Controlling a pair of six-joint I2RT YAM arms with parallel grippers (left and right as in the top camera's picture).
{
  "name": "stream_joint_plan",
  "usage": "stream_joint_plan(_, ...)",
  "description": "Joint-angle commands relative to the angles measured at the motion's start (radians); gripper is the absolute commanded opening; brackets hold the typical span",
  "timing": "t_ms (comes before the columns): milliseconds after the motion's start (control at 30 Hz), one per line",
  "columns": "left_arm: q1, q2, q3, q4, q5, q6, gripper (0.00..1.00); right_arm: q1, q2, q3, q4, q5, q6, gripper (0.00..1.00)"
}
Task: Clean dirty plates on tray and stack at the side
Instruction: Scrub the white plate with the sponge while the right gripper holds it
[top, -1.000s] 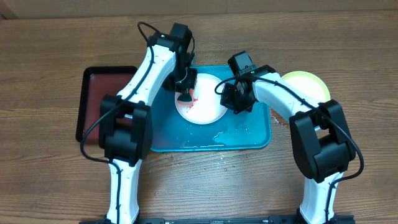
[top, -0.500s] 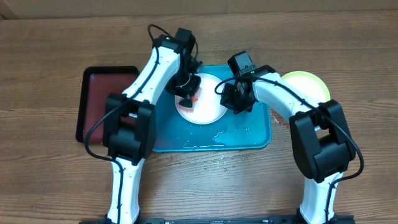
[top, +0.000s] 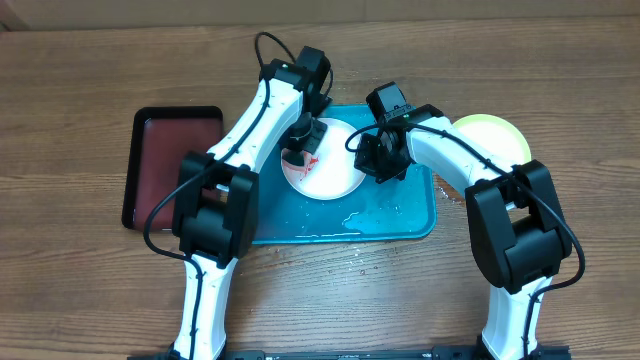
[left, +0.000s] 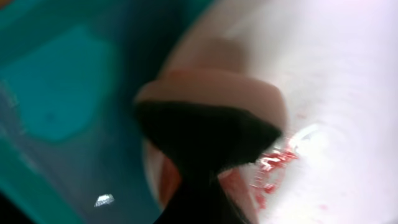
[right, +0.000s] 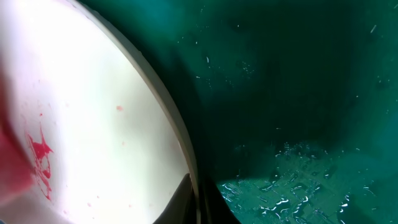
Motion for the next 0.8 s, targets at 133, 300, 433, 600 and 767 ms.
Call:
stream_joint_plan(133,-0.004,0.015,0.001,0.002,-0.098,-0.246,0.04,0.007,0.014,-0.018,0.001,0.0,0.004,0.04)
stream_joint_plan(300,-0.037,0.016,-0.006,-0.018,-0.05,-0.152,0.04,0.007,0.014,-0.018,0.001,0.0,0.003,0.04)
stream_joint_plan(433,-0.052,0.016,-0.047,-0.026,-0.049,-0.102,0.04,0.007,0.014,-0.018,0.001,0.0,0.004,0.04)
stream_joint_plan(600,-0.055,0.016,-0.072,-0.038,0.082,-0.003,0.04,0.007,0.014,-0.018,0.002,0.0,0.004,0.04)
stream_joint_plan(767,-0.054,0.016,-0.072,-0.037,0.332,0.125,0.04,0.007,0.014,-0.018,0.001,0.0,0.004,0.04)
